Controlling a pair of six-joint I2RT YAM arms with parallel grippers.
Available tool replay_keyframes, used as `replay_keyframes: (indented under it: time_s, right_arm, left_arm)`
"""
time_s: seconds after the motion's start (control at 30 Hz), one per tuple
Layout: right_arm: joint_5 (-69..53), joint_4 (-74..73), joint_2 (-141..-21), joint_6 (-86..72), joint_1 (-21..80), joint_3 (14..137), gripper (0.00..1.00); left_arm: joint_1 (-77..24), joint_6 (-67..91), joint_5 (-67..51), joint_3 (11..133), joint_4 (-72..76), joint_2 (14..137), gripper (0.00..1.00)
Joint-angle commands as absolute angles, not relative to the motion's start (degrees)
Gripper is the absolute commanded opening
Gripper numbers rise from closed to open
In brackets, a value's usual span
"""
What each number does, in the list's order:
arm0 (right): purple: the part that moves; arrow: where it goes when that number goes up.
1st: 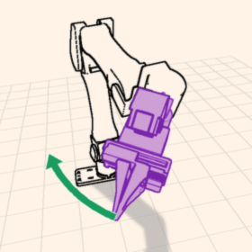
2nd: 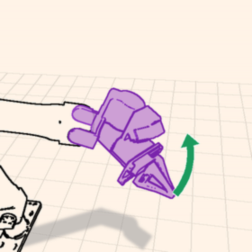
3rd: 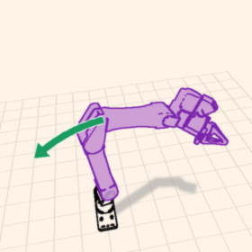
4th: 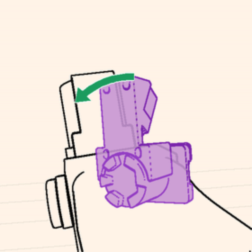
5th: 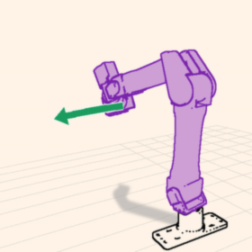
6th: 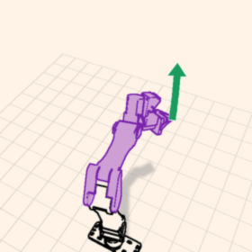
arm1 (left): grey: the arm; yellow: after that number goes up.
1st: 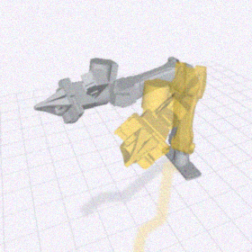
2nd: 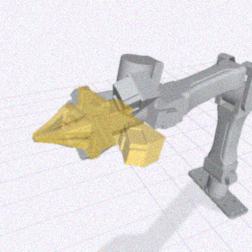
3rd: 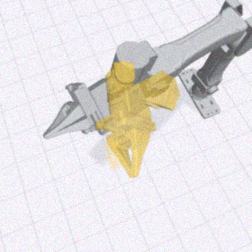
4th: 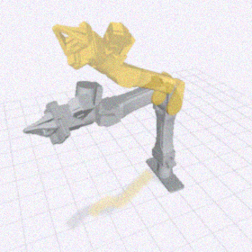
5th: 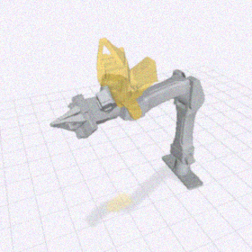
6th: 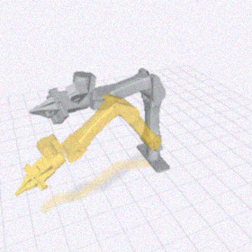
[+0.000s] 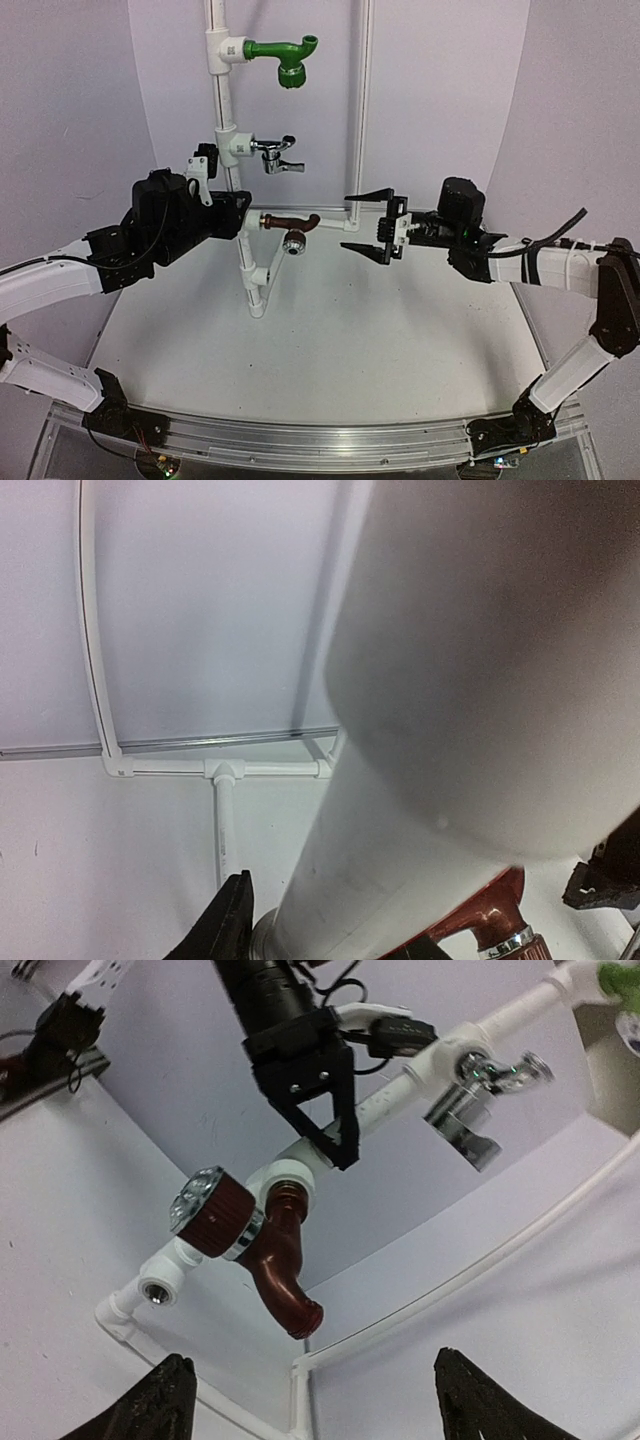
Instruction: Install the water faucets
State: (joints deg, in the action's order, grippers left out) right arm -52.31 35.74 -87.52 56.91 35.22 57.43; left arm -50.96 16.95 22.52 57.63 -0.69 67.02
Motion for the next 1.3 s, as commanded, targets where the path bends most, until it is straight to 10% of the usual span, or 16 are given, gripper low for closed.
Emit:
replay_keyframes:
  time_s: [0.0,1.27]
  right_arm:
    - [-56.4,33.4,-91.0,75.2,36.5,61.8,0.79]
    - [-44.6,32.4,-107.7,88.1,46.8,79.4,0.44]
  left_arm:
    - [-52.8,25.4,12.6,57.3,-4.7,67.8,0.0]
    - [-52.7,25.2,12.6,57.0,-5.1,66.8,0.0]
